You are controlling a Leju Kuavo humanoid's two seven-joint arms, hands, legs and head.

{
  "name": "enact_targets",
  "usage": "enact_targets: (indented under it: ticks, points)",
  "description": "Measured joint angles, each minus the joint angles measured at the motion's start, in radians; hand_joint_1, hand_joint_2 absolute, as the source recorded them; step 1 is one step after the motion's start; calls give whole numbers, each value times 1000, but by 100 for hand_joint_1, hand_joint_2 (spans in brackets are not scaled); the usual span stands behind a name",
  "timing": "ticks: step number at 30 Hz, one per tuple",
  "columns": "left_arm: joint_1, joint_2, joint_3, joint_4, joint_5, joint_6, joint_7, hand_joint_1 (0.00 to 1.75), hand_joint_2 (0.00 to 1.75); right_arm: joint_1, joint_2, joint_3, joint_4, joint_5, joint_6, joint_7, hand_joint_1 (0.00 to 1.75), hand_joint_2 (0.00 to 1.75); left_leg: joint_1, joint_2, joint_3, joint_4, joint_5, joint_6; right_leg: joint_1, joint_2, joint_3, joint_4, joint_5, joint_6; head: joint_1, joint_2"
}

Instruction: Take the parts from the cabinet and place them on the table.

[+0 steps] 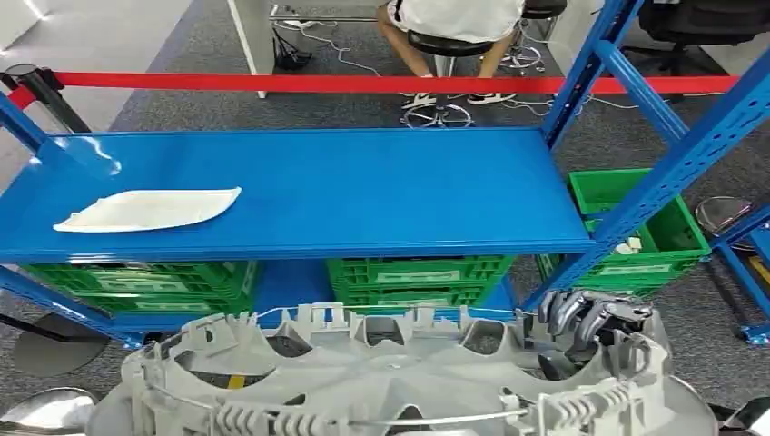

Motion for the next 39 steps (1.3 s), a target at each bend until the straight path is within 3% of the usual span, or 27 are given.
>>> enact_targets:
  ticks: [1, 3, 6, 7, 8, 9, 10, 12, 13, 14, 16, 17, 18, 19, 22, 23, 24, 26, 27, 28, 30, 31, 32, 33, 34, 35, 39]
  points:
    - [0, 0, 1, 0, 3, 0, -5, 0, 175, -1, 0, -2, 5, -1, -2, -3, 175, 175, 0, -1, -8, 0, 8, -3, 0, 0, 68, -93, 18, -4, 0, 0]
    - [0, 0, 2, 0, 6, 0, -13, 0, 175, -6, 0, -13, 10, -3, -4, -22, 175, 175, -1, 0, -20, 1, 23, -13, 8, 1, 162, -242, -26, -16, -2, 0]
    - [4, 0, 6, 0, 15, -1, 5, 0, 175, 3, 0, -40, 11, -11, -5, -49, 175, 175, 6, 0, -23, -12, 52, -33, 18, 3, 146, -238, -5, -31, 3, 0]
    - [6, 1, 6, 0, 13, 2, 16, 0, 175, 4, 0, -50, 11, -16, -1, -52, 175, 175, 3, -1, -27, -13, 56, -38, 8, 1, 132, -259, 11, -42, 4, 0]
    - [7, 2, 6, 0, 11, 4, 24, 0, 175, 4, 0, -57, 11, -22, 6, -52, 175, 175, 4, -2, -36, -2, 23, -46, 6, 0, 140, -260, 23, -47, 2, 0]
    - [6, 2, 7, 0, 11, 5, 27, 0, 175, 6, 0, -69, 10, -30, 15, -56, 175, 175, 6, -1, -53, 49, -34, -50, 4, -1, 129, -260, 32, -55, -5, 0]
    - [5, 3, 7, 0, 11, 3, 28, 0, 175, 10, 1, -79, 9, -36, 24, -58, 175, 175, 8, -2, -77, 127, -92, -55, 4, -3, 118, -259, 39, -55, -5, 0]
    - [0, 4, 8, 0, 8, -5, 26, 0, 175, 16, 2, -96, 5, -40, 46, -64, 175, 175, 13, -1, -111, 269, -164, -62, 1, -5, 92, -256, 56, -52, -5, 0]
    - [-2, 5, 8, 0, 8, -8, 22, 0, 175, 20, 3, -102, 4, -40, 55, -63, 175, 175, 16, -1, -105, 286, -160, -66, -1, -5, 79, -253, 64, -50, -4, 0]
    - [-6, 6, 8, 0, 8, -8, 19, 0, 175, 26, 4, -110, 2, -39, 64, -61, 175, 175, 19, -1, -79, 266, -135, -70, -3, -5, 65, -248, 72, -46, -5, 0]
    - [-16, 9, 8, 0, 8, -10, 11, 0, 175, 29, 7, -124, -6, -39, 74, -55, 175, 175, 26, -1, 25, 124, -67, -76, -12, -5, 37, -235, 84, -35, -4, 0]
    - [-21, 9, 8, 0, 8, -10, 10, 0, 175, 29, 8, -126, -11, -38, 77, -55, 175, 175, 32, -2, 82, 38, -69, -83, -12, -5, 28, -225, 89, -28, -6, 0]
    - [-26, 7, 8, -1, 8, -11, 10, 0, 175, 31, 8, -129, -17, -38, 77, -54, 175, 175, 22, -7, 104, -2, -90, -80, -9, -4, 15, -221, 95, -20, -9, 0]
    - [-28, 7, 8, -1, 8, -11, 8, 0, 175, 32, 8, -132, -19, -36, 79, -53, 175, 175, 23, -10, 92, 6, -82, -63, -9, -4, 13, -222, 104, -14, -5, 0]
    - [-24, 10, 8, 0, -3, -10, 5, 0, 175, 46, 11, -140, -27, -18, 72, -52, 175, 175, 17, -9, 71, 6, -67, -29, -15, -3, 7, -231, 131, 5, -6, 0]
    - [-24, 10, 8, 0, -10, -7, 4, 0, 175, 57, 11, -146, -35, -11, 65, -53, 175, 175, 18, -5, 61, 5, -56, -17, -19, -4, -4, -219, 105, 8, -4, 0]
    - [-23, 10, 8, 0, -18, -6, 2, 0, 175, 68, 11, -149, -43, 0, 62, -52, 175, 175, 18, -6, 49, 5, -46, -8, -18, -4, -24, -178, 45, 8, -1, 0]
    - [-19, 12, 8, 0, -31, -1, 6, 0, 175, 84, 11, -151, -66, 12, 55, -42, 175, 175, 14, -5, 23, 6, -24, 0, -16, -3, -61, -19, -76, 12, 3, 0]
    - [-16, 12, 7, 0, -36, 5, 16, 0, 175, 95, 11, -153, -75, 14, 50, -36, 175, 175, 11, -4, 7, 6, -11, 2, -14, -3, -76, 59, -112, 12, 2, 0]
    - [-12, 13, 7, 0, -35, 11, 25, 0, 175, 106, 11, -158, -81, 14, 47, -32, 175, 175, 9, -3, -9, 7, 1, 1, -13, -3, -72, 97, -113, 11, 3, 0]
    - [-4, 16, 7, 0, -25, 18, 38, 0, 175, 126, 11, -170, -94, 14, 44, -25, 175, 175, 8, -2, -36, 7, 23, -2, -10, -3, -8, 54, -55, 5, 3, 0]
    - [-3, 17, 7, 0, -9, 8, 41, 0, 175, 134, 11, -174, -100, 14, 43, -19, 175, 175, 7, -2, -50, 7, 34, -5, -8, -3, 53, -19, -22, -1, 3, 0]
    - [-4, 18, 13, 0, 27, -15, 41, 0, 175, 135, 11, -175, -105, 14, 41, -8, 175, 175, 7, -2, -60, 8, 48, -9, -6, -3, 132, -120, -21, -6, 3, 0]
    - [-6, 18, 26, -1, 60, -36, 42, 0, 175, 131, 11, -175, -109, 13, 39, 0, 175, 175, 4, -3, -67, 10, 56, -15, -1, -4, 197, -215, -64, -9, 3, 0]
    - [-11, 18, 42, -1, 83, -49, 43, 0, 175, 129, 11, -175, -112, 11, 36, 5, 175, 175, 5, -2, -69, 10, 68, -21, 0, -4, 217, -249, -71, -9, -1, 0]
    - [-13, 17, 48, -1, 89, -52, 44, 0, 175, 131, 11, -175, -111, 10, 34, 9, 175, 175, 6, -2, -67, 4, 75, -25, 2, -3, 198, -244, -65, -11, -1, 0]
    - [-14, 16, 50, -1, 90, -53, 44, 0, 175, 132, 11, -175, -111, 10, 33, 9, 175, 175, 6, -2, -67, 3, 78, -26, 3, -3, 200, -247, -65, -11, 0, 0]
